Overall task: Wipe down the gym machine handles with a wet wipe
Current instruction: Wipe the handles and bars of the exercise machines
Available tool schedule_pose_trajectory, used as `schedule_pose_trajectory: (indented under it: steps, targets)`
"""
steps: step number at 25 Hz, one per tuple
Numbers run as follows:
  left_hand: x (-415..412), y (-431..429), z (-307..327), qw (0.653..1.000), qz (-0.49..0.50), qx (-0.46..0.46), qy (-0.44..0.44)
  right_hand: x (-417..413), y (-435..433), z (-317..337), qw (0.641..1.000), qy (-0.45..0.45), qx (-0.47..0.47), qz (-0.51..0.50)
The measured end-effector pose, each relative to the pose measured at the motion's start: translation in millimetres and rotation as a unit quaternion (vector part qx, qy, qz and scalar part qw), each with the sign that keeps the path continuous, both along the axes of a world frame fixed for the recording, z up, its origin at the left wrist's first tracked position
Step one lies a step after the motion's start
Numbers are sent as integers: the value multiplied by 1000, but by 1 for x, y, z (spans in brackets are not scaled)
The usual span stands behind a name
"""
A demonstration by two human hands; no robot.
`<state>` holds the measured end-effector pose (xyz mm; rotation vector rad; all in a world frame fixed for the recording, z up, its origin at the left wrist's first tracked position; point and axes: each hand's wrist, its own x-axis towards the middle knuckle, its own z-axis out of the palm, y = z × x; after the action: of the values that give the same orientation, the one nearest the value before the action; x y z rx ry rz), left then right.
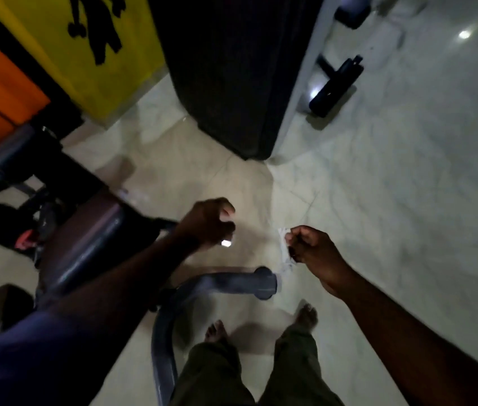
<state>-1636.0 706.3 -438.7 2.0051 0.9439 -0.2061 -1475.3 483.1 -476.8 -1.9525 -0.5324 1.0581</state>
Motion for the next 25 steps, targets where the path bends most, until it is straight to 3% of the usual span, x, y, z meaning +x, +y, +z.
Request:
schedule_pose_trajectory:
  steps: [4,8,12,19,25]
  targets:
    - [120,-81,83,984,-37,-155,-77,91,-47,95,990,27,99,-99]
    - [233,-150,155,975,-87,-114,-169,182,-95,165,983,-35,149,-102]
    - [303,-189,196,961,-48,-132,-239,242,-137,213,973,-106,162,-122]
    - [423,-190,228,948,-106,-123,-273,355,-159,247,965,-73,203,-147]
    - [551,-139,209,915,-8,-243,-322,477,-101,237,972,-50,178,-147]
